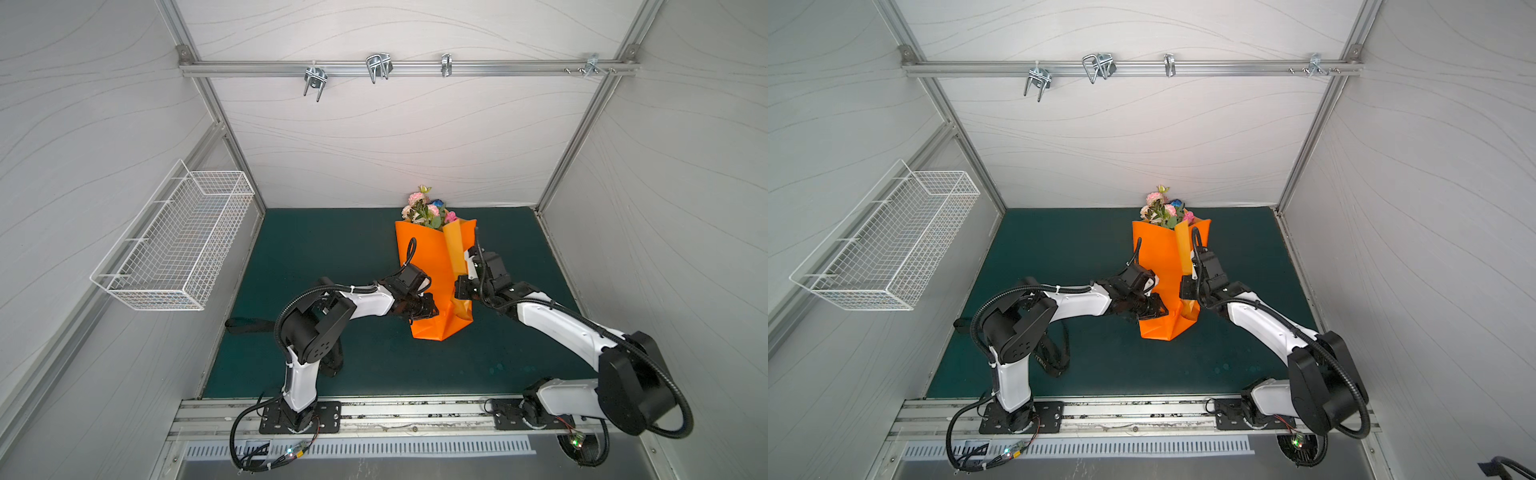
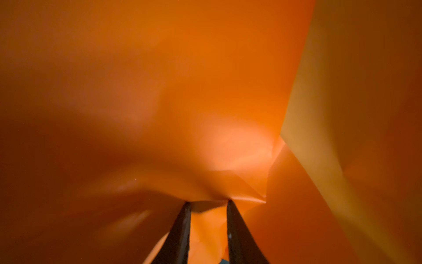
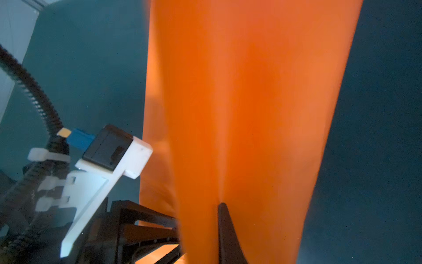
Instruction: Tie the bouquet of fake flowers
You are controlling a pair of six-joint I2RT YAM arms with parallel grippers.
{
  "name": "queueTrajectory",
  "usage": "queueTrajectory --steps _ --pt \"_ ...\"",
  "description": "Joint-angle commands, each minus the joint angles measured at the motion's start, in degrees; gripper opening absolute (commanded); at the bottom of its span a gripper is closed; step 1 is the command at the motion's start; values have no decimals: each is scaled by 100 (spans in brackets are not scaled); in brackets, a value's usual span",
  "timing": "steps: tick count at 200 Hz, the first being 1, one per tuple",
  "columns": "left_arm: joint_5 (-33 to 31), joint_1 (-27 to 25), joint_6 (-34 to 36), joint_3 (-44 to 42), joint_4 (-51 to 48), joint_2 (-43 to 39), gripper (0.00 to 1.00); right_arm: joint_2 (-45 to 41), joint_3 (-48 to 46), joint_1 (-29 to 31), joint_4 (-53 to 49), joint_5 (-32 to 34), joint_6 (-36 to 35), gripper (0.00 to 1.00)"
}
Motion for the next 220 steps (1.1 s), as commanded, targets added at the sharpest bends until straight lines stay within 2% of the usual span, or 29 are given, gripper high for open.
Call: queueTrajectory --steps 1,25,99,142,173,191,220 --pt "-107 -33 -52 12 218 18 29 247 233 325 -509 278 -315 6" --pt "-98 -51 -75 -30 266 23 29 438 371 476 -414 443 -267 6" --pt "-172 -110 -250 -317 491 -238 29 1071 880 533 269 245 122 6" --pt "-574 -102 -382 -563 203 -713 29 1532 1199 588 433 184 144 8" --pt "-1131 -58 -507 -736 -177 -1176 33 1882 1392 633 489 167 144 9" --pt "-1453 64 -606 -860 -464 -1443 35 2022 1492 657 507 198 119 9" --pt "-1486 404 -695 -1117 -523 -1675 37 2252 1633 676 523 259 82 9"
